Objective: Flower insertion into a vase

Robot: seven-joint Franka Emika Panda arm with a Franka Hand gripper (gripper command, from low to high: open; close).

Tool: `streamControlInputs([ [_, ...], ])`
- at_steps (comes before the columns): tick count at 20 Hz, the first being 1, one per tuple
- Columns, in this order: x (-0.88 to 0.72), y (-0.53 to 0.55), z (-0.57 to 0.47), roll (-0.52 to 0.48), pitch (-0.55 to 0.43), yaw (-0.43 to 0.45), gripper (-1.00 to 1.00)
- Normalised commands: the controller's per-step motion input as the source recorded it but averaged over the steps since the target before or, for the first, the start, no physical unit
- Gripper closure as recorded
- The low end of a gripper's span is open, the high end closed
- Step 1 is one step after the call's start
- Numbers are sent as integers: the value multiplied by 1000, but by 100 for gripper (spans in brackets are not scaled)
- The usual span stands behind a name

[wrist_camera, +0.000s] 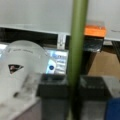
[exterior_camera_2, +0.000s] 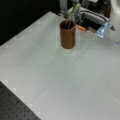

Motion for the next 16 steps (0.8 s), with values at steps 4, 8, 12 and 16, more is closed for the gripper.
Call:
streamControlInputs([
  [4, 143, -139, 195, -168, 362, 55, 100],
  [8, 263, -180, 238, -146, 522, 49, 100],
  [12, 360, -176, 202, -118, 551, 0, 100],
  [16, 345, -176, 145, -97, 525, -32, 100],
])
